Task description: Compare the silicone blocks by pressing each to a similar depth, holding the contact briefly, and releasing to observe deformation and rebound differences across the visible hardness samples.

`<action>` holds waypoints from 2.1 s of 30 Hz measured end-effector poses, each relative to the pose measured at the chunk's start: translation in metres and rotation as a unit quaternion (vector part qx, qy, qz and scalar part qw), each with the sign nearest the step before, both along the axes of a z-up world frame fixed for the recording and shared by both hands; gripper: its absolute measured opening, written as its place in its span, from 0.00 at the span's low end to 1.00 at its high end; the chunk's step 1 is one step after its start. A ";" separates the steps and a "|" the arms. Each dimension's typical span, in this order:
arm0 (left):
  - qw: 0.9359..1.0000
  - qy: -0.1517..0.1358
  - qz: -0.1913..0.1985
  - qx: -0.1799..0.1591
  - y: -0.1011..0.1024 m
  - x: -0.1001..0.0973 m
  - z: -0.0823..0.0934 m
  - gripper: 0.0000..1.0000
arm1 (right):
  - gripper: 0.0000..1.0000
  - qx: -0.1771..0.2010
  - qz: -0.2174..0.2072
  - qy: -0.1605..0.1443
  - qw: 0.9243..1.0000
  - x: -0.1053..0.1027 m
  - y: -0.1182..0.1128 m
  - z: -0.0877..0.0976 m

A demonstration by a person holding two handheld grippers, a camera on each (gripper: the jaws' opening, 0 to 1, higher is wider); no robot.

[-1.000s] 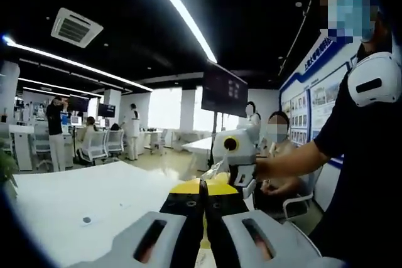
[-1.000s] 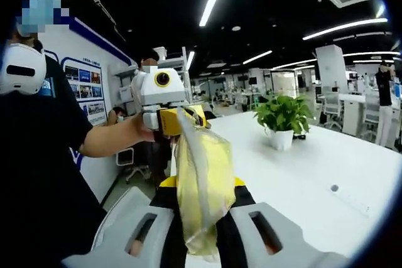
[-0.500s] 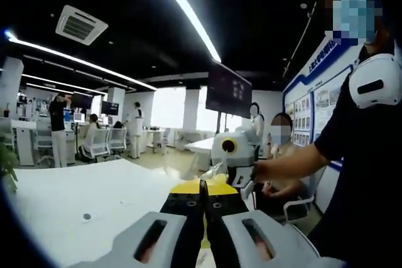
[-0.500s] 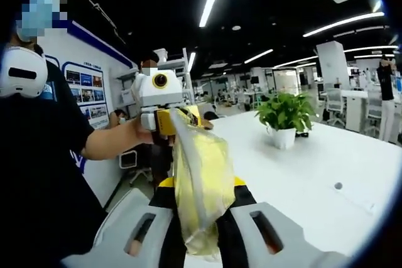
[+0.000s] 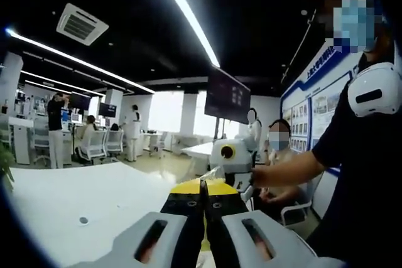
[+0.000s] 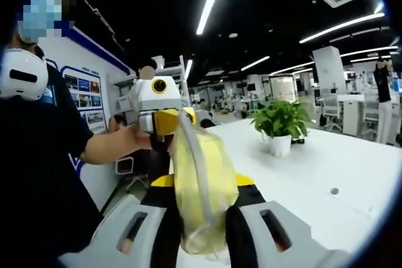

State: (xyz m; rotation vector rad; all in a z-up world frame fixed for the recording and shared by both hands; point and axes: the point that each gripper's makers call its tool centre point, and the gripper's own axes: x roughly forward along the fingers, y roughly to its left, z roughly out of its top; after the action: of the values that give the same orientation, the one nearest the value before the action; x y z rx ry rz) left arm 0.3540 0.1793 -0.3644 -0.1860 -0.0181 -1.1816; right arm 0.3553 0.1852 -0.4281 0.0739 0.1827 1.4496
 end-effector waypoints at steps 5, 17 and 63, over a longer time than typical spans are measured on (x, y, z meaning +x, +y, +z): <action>1.000 0.000 -0.001 0.002 -0.001 0.001 0.000 0.00 | 0.26 0.001 -0.013 -0.005 1.000 0.007 -0.003 0.001; 1.000 0.007 0.015 0.004 0.006 0.010 -0.003 0.00 | 0.40 -0.013 -0.065 -0.028 0.997 0.024 -0.017 -0.007; 0.993 0.046 0.103 -0.017 0.063 0.046 -0.034 0.00 | 0.51 -0.065 -0.359 -0.038 0.930 0.006 -0.157 -0.108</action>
State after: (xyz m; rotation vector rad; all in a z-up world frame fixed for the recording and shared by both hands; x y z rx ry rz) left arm 0.3996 0.2426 -0.3988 -0.2625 0.0233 -0.9667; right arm 0.3608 0.0283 -0.5359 -0.0241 0.1639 0.7032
